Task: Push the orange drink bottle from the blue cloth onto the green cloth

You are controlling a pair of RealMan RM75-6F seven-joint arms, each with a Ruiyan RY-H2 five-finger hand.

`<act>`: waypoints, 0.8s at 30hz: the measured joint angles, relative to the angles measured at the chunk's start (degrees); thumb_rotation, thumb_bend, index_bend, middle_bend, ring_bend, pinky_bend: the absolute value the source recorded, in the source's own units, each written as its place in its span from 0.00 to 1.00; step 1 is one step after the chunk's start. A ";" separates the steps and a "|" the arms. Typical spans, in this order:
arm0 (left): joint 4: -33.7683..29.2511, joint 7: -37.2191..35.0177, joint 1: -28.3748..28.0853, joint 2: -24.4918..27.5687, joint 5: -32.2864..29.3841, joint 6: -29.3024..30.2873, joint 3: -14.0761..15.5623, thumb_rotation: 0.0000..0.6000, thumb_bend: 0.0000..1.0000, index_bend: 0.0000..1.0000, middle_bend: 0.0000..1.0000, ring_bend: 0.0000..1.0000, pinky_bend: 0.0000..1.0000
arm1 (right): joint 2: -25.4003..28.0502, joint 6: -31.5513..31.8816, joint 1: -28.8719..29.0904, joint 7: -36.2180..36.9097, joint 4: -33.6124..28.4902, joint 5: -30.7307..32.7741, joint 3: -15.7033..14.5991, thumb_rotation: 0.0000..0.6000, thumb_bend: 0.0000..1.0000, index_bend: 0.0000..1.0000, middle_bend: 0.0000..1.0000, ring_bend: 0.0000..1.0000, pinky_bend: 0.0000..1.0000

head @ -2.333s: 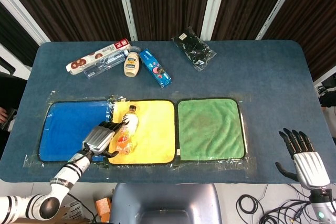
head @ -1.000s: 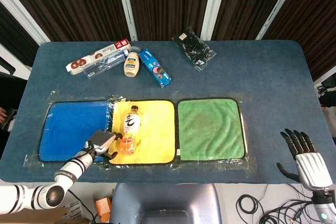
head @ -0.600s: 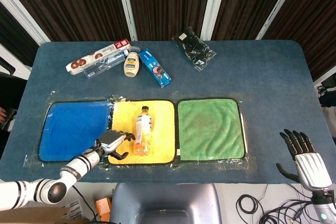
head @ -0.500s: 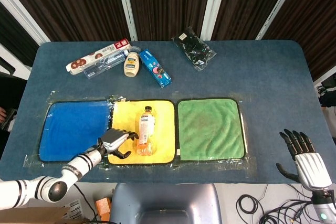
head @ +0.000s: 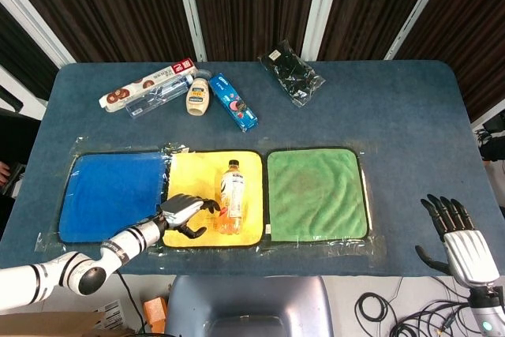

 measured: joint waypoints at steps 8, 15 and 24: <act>-0.02 -4.01 -0.85 -1.30 1.74 -1.71 -0.81 0.94 0.44 0.23 0.29 0.27 0.32 | 0.11 0.35 -0.13 0.54 0.16 -0.07 0.03 1.00 0.21 0.00 0.05 0.00 0.07; 1.62 -7.84 -1.15 -3.07 4.21 -2.29 -1.93 0.95 0.46 0.19 0.29 0.23 0.30 | 0.17 0.26 -0.08 0.72 0.16 -0.22 -0.07 1.00 0.21 0.00 0.05 0.00 0.07; 3.69 -17.13 -0.76 -4.53 9.01 -4.15 -4.37 0.95 0.45 0.14 0.21 0.17 0.26 | 0.45 0.43 -0.18 1.59 0.16 0.32 0.23 1.00 0.21 0.00 0.05 0.00 0.07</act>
